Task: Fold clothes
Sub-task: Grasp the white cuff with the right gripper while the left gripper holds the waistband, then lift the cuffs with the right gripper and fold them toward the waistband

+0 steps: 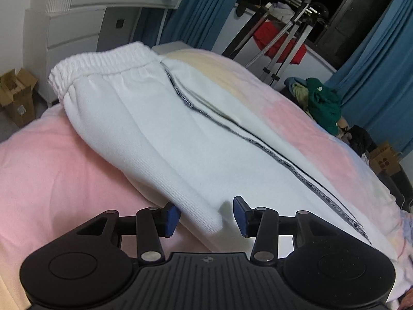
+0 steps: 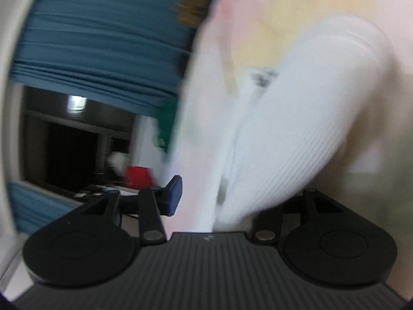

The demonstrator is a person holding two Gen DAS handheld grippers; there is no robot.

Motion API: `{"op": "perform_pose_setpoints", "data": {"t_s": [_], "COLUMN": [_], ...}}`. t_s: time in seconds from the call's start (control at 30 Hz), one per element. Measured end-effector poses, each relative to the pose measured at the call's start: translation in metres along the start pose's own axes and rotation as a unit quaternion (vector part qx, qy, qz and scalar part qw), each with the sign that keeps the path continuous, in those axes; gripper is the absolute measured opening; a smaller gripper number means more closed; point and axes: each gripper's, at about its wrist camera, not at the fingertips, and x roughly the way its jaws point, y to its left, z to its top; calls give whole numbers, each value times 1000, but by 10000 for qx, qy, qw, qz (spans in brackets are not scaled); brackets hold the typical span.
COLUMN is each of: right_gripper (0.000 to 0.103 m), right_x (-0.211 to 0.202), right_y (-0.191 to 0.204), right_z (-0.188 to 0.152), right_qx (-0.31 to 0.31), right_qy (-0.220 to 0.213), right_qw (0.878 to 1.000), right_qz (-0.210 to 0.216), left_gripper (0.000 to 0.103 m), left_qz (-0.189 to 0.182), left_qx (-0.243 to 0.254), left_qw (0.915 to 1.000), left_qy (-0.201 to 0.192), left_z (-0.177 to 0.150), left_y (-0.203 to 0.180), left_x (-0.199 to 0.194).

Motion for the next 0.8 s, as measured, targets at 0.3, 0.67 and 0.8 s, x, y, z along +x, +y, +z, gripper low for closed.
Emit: {"op": "perform_pose_setpoints", "data": {"t_s": [0.3,0.67,0.8], "right_gripper": [42,16,16], "right_x": [7,-4,-5], "right_y": [-35,-11,-9], "right_z": [-3,-7,-5], "right_qx": [657,145,126], "right_qy": [140,-91,-243], "right_qw": [9948,9945,9944], "right_qz": [-764,-1035,-1023], "left_gripper": [61,72,72], "left_qz": [-44,-414,-268], "left_qx": [586,1357,1689], "left_qw": [9970,9866,9805], "left_qy": [-506,-808,-972], "left_z": [-8,-41,-39], "left_y": [-27,-64,-75], "left_x": [-24,-53,-36]}}
